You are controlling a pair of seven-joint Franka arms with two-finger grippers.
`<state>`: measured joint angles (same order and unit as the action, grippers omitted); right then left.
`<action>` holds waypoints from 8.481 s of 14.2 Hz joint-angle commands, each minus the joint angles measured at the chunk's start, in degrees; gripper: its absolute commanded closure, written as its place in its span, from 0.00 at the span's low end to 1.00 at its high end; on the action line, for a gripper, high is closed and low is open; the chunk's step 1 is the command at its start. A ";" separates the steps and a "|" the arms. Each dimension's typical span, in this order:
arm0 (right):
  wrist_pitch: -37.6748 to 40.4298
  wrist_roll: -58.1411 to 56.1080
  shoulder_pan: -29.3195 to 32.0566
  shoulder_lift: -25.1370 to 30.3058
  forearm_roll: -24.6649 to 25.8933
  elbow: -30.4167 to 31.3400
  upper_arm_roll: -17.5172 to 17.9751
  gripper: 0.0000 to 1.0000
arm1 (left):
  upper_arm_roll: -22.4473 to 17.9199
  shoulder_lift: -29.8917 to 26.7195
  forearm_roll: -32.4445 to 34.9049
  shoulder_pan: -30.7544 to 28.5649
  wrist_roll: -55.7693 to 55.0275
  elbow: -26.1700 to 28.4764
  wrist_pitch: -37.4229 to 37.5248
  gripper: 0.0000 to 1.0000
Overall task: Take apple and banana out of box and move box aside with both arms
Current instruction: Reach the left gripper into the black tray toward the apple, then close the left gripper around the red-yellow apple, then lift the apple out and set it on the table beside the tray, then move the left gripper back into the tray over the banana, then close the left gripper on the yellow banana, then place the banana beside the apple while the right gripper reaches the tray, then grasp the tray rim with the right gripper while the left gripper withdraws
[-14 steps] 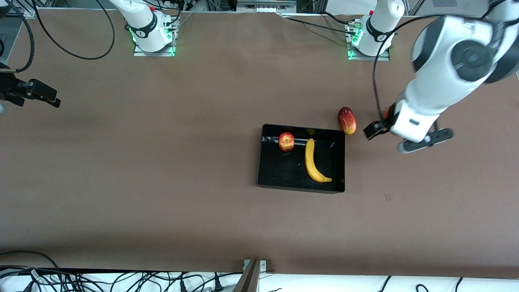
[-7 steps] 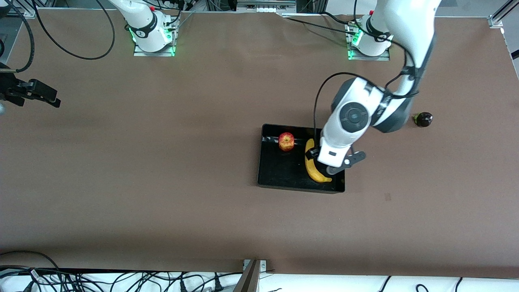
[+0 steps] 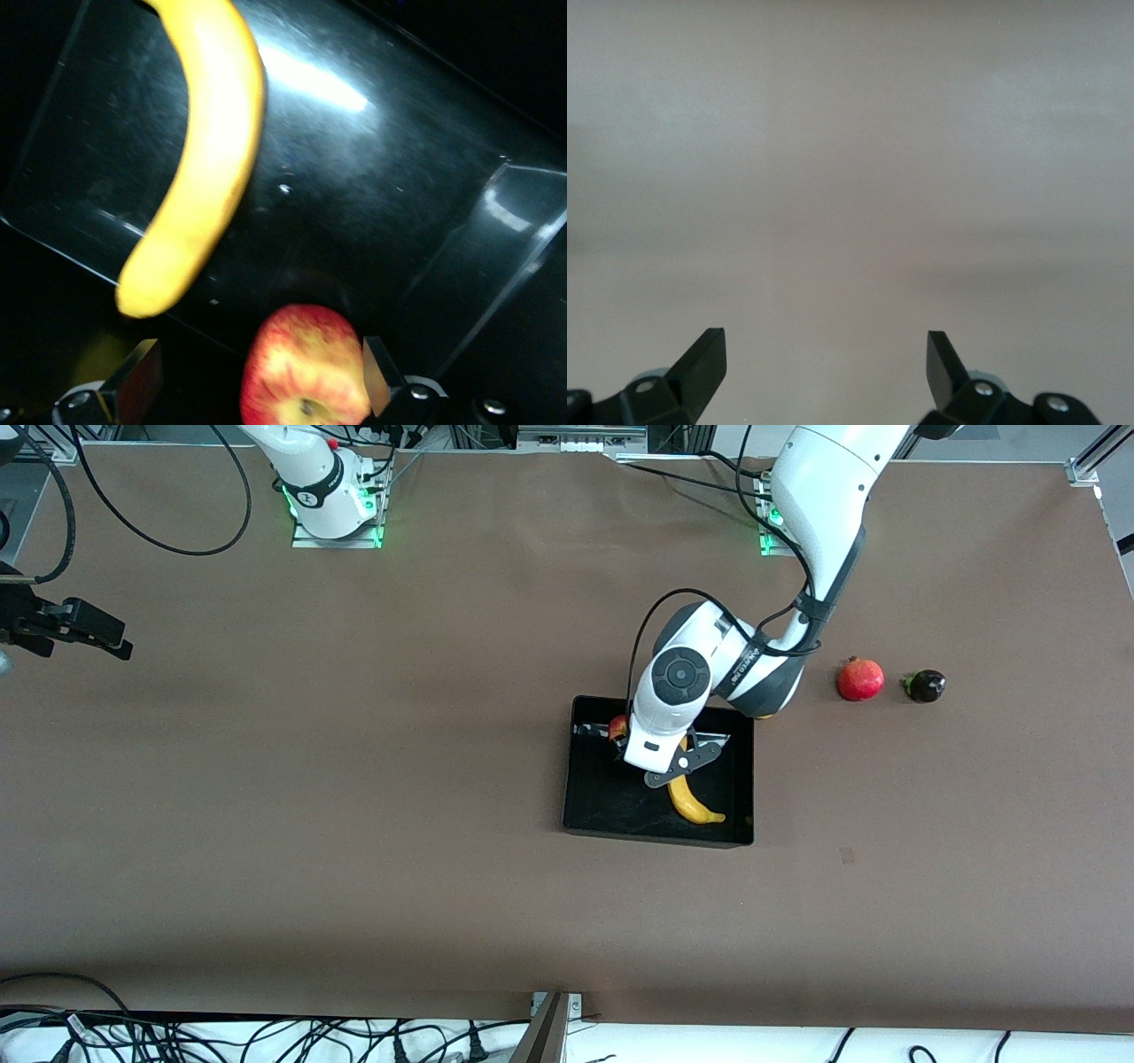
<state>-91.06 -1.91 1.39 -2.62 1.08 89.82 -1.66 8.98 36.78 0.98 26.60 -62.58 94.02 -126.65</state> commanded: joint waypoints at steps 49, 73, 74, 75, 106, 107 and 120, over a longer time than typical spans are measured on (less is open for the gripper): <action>2.64 -0.99 0.02 -0.63 0.51 -0.88 0.78 0.00 | -0.02 6.38 14.05 -35.65 51.42 2.31 -9.15 0.32; 2.73 -0.99 0.02 -0.63 0.51 -0.88 0.78 0.00 | 0.86 4.18 2.45 -9.20 6.78 -2.62 -1.50 0.00; 2.73 -0.99 0.02 -0.72 0.51 -0.88 0.78 0.00 | 0.86 4.70 2.45 -9.20 6.42 -2.62 -2.63 0.00; 2.73 -0.99 0.02 -0.63 0.51 -0.88 0.78 0.00 | 0.86 5.06 2.53 -9.20 6.07 -2.35 -4.73 0.00; -2.87 -0.21 -12.16 -10.98 -0.02 -2.20 1.13 0.00 | 0.42 -5.32 1.91 -29.74 48.39 -14.04 35.42 1.00; -7.33 1.28 -15.85 -13.44 -0.02 -2.98 0.96 0.00 | 0.25 -4.88 2.35 -32.11 52.61 -13.87 33.33 1.00; -41.36 51.98 -41.89 -33.66 -4.42 -4.39 1.31 0.00 | -1.25 9.45 10.62 -41.28 61.79 -5.60 1.41 1.00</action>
<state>-128.58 45.77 -38.40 -33.57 -2.55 87.24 0.18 8.12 46.35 10.17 -14.29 -0.38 86.98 -123.04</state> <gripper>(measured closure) 0.000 0.643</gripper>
